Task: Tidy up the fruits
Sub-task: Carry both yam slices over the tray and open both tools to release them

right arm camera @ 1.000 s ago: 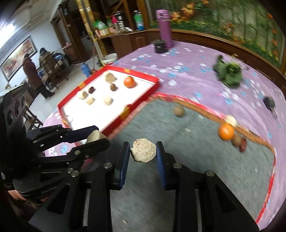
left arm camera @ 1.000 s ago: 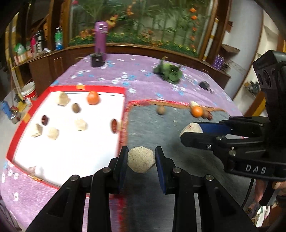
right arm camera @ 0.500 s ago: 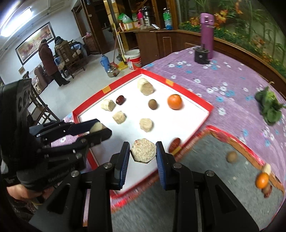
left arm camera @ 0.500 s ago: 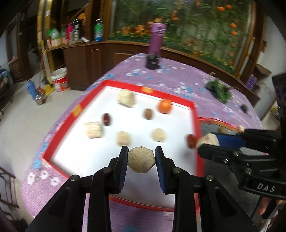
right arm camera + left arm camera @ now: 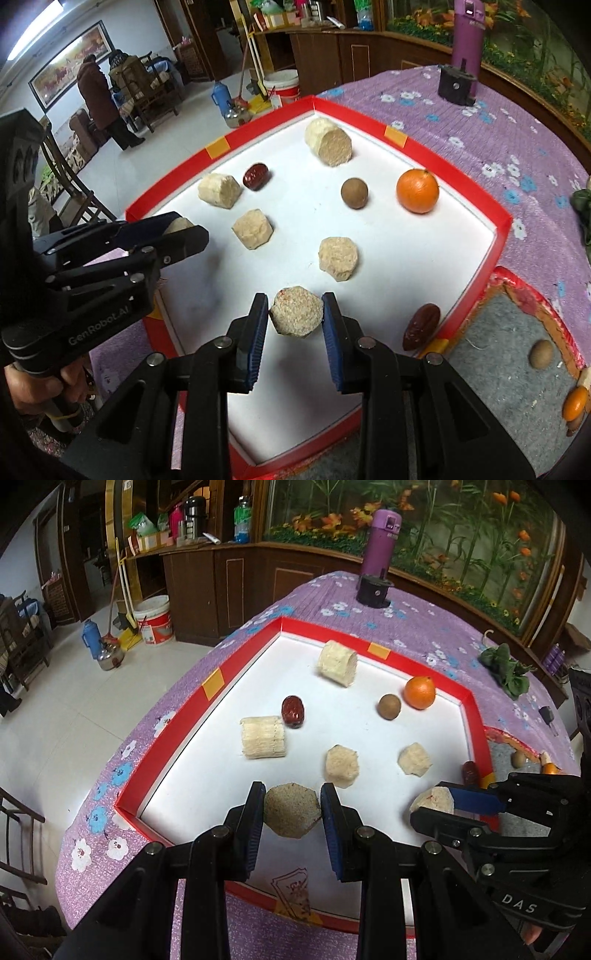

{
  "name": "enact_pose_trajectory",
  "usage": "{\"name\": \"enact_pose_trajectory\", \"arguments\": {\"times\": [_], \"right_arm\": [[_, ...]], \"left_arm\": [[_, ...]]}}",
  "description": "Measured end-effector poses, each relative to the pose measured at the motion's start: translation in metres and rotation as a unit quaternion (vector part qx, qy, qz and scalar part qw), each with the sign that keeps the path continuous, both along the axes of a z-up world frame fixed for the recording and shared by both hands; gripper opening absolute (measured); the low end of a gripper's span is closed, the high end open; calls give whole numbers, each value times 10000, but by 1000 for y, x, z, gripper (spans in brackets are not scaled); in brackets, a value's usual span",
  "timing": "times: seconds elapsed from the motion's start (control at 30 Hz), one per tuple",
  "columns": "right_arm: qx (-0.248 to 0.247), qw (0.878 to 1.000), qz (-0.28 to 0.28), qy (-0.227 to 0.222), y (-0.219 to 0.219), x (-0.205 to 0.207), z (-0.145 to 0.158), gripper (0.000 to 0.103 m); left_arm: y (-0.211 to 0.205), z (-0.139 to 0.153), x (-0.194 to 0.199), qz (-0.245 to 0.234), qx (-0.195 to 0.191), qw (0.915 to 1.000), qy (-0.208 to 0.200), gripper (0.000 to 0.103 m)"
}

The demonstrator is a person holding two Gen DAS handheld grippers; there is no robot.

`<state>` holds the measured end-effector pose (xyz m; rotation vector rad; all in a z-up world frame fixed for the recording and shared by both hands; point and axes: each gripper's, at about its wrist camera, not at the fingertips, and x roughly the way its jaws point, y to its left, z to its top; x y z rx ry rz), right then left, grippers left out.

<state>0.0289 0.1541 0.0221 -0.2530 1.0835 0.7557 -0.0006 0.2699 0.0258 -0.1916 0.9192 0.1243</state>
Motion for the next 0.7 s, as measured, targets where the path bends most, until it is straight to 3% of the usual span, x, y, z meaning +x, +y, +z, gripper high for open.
{"name": "enact_pose_trajectory", "arguments": {"times": [0.17,0.53,0.7], "right_arm": [[-73,10000,-3,46,1,1,-4,32],[-221,9998,-9,8,3,1,-4,32],[-277,9996,-34,-103,-1,-2,4,36]], "left_arm": [[2,-6,4,37,-136,9997,190,30],[1,-6,5,165,-87,9992,350,72],[0,-2,3,264,31,9989,376,78]]}}
